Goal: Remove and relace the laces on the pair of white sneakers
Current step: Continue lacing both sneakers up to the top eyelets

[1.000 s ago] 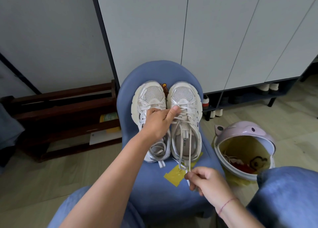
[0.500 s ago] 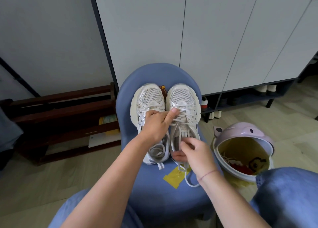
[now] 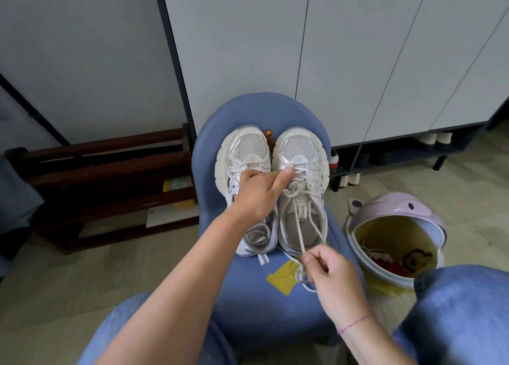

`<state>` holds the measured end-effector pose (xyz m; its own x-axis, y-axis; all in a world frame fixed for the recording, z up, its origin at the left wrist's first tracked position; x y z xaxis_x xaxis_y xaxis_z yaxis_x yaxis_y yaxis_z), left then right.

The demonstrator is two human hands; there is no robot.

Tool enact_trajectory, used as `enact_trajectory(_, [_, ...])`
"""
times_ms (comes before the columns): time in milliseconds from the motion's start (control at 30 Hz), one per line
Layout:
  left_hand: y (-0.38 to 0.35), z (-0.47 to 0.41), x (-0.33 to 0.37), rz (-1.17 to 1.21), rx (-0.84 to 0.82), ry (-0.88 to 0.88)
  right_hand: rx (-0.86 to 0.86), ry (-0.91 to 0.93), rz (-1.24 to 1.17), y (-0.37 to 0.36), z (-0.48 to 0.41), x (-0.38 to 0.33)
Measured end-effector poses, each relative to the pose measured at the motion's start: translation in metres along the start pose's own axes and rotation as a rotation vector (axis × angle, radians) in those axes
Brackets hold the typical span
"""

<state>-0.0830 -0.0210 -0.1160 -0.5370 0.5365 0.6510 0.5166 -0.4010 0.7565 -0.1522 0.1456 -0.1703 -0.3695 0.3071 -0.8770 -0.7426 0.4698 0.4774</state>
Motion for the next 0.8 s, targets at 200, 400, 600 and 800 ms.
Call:
enact_trajectory(200, [-0.001,-0.002,-0.001,0.014,0.007,-0.016,-0.223,-0.121,0.201,-0.019,0.041,0.027])
enact_trajectory(400, [-0.001,-0.002,-0.002,0.018,0.012,-0.035,-0.317,-0.167,0.289,-0.022,0.046,0.033])
enact_trajectory(600, [0.0,0.002,0.001,0.034,-0.02,0.013,0.159,0.022,0.228,0.021,0.015,0.017])
enact_trajectory(800, [0.002,0.004,0.006,0.024,-0.031,0.008,0.096,-0.175,0.05,0.013,-0.018,0.038])
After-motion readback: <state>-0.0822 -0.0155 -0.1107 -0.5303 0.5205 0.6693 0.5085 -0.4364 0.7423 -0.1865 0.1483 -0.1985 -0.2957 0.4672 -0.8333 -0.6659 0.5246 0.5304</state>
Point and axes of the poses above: each hand's wrist, its own z-axis away from the middle knuckle, its own y-axis out of the back of the hand, x = y × z, the point moved 7 cm from there along -z, towards the middle knuckle
